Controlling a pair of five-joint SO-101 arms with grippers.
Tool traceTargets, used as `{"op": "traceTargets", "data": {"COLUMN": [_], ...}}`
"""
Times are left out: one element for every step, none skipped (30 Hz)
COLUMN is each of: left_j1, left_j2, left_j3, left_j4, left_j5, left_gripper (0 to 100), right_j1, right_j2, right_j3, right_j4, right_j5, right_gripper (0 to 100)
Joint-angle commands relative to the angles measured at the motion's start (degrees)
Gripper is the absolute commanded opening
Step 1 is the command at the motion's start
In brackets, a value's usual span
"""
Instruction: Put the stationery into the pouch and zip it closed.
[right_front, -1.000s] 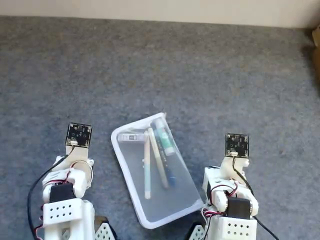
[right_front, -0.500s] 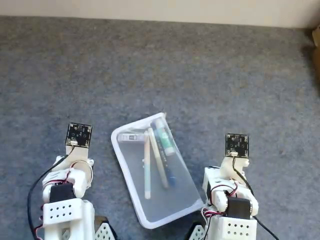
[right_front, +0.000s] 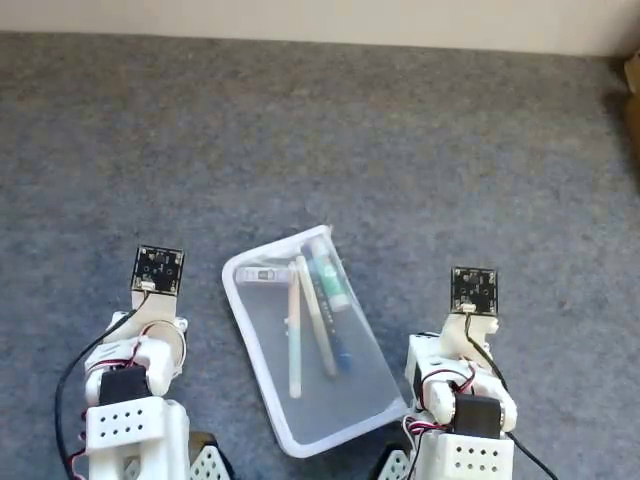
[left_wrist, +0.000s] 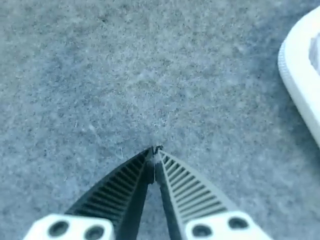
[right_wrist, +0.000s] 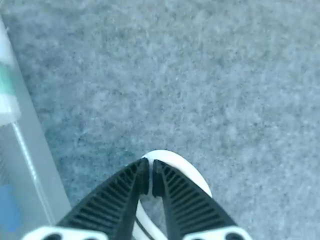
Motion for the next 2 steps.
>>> {"op": "traceTargets", "data": {"left_j1": [-0.6,-0.6], "left_j2": [-0.8,-0.8], "left_j3": [0.7,0.7], "left_j4": [-1.1,-1.1], "left_j5": [-0.5,-0.5], "left_gripper": [2,2], "right_j1": [0.6,0.6], "right_j2": [-0.7,-0.7], "right_j3": [7.7,7.7], "right_j4": [0.3,0.3], "right_j5": [0.6,0.6], "right_gripper": [1.3,1.3]}}
